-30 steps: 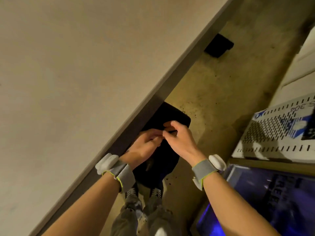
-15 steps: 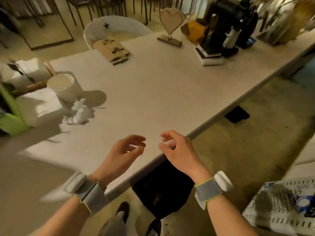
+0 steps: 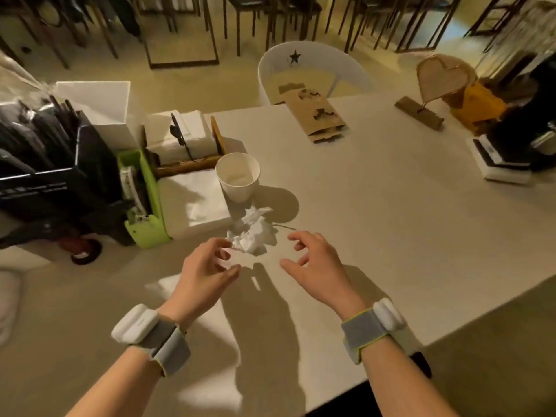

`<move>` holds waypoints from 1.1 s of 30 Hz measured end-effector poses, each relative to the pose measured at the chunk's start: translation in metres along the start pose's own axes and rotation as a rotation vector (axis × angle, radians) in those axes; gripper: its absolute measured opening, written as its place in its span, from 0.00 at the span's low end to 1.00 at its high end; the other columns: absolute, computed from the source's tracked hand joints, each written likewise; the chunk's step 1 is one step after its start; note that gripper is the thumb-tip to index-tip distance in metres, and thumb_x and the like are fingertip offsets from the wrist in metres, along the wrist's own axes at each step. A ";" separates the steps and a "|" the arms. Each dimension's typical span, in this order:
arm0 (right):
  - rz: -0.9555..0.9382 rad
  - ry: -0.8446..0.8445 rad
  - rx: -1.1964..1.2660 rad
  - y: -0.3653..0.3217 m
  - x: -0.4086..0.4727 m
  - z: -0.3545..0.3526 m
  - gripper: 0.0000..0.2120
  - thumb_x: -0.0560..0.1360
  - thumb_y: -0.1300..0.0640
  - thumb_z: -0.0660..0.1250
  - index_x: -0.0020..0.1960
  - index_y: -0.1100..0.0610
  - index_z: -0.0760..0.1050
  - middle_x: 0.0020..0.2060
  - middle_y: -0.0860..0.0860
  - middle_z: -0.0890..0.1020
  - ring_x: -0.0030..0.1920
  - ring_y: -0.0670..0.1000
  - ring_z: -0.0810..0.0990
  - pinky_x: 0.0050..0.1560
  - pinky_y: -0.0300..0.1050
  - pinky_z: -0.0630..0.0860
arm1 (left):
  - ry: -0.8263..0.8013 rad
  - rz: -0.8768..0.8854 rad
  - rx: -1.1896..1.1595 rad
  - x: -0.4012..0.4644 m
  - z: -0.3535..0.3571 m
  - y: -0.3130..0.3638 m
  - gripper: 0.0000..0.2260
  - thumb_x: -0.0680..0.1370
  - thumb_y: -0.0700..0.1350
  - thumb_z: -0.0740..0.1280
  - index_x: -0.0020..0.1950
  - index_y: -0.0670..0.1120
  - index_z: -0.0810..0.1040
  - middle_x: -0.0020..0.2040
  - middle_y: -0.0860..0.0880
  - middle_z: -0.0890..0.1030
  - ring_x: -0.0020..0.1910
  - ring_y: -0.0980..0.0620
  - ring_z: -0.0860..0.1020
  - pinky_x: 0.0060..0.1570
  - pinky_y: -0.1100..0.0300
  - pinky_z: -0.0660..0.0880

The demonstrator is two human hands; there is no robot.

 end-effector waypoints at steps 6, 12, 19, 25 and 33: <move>0.037 -0.122 -0.108 -0.011 0.067 0.032 0.46 0.59 0.38 0.74 0.71 0.39 0.55 0.56 0.46 0.63 0.53 0.50 0.73 0.49 0.46 0.77 | 0.036 0.038 0.058 0.037 -0.001 -0.011 0.18 0.70 0.45 0.73 0.57 0.49 0.74 0.48 0.51 0.72 0.39 0.53 0.77 0.41 0.58 0.77; -0.079 -0.292 -0.360 -0.032 0.104 0.055 0.44 0.59 0.46 0.78 0.68 0.47 0.57 0.54 0.51 0.61 0.49 0.55 0.72 0.50 0.48 0.74 | 0.014 0.017 0.183 0.050 0.018 -0.011 0.24 0.68 0.53 0.68 0.62 0.54 0.65 0.50 0.52 0.72 0.46 0.46 0.77 0.45 0.46 0.77; -0.146 -0.376 -0.288 -0.036 0.091 0.081 0.17 0.69 0.64 0.68 0.56 0.53 0.72 0.49 0.53 0.69 0.49 0.57 0.75 0.51 0.51 0.75 | 0.013 0.024 0.291 0.066 0.030 -0.001 0.18 0.71 0.47 0.66 0.59 0.48 0.67 0.52 0.47 0.72 0.46 0.41 0.77 0.43 0.46 0.76; -0.184 -0.308 -0.187 -0.041 0.080 0.070 0.08 0.68 0.68 0.66 0.44 0.57 0.76 0.42 0.52 0.75 0.47 0.56 0.75 0.41 0.39 0.63 | 0.059 0.115 0.151 0.065 0.032 0.008 0.09 0.68 0.37 0.67 0.46 0.44 0.71 0.44 0.46 0.72 0.41 0.43 0.72 0.38 0.47 0.72; -0.333 -0.166 -0.072 -0.103 0.095 0.004 0.07 0.68 0.66 0.67 0.44 0.57 0.77 0.41 0.52 0.79 0.42 0.54 0.76 0.41 0.43 0.71 | 0.218 0.256 -0.037 0.072 -0.018 0.072 0.12 0.68 0.34 0.72 0.49 0.44 0.76 0.45 0.46 0.78 0.41 0.46 0.78 0.38 0.57 0.77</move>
Point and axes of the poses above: each hand's wrist, its own x-axis towards the middle knuckle, its own z-axis out of the palm, y = z × x, the point moved 9 cm from there along x, towards the middle knuckle
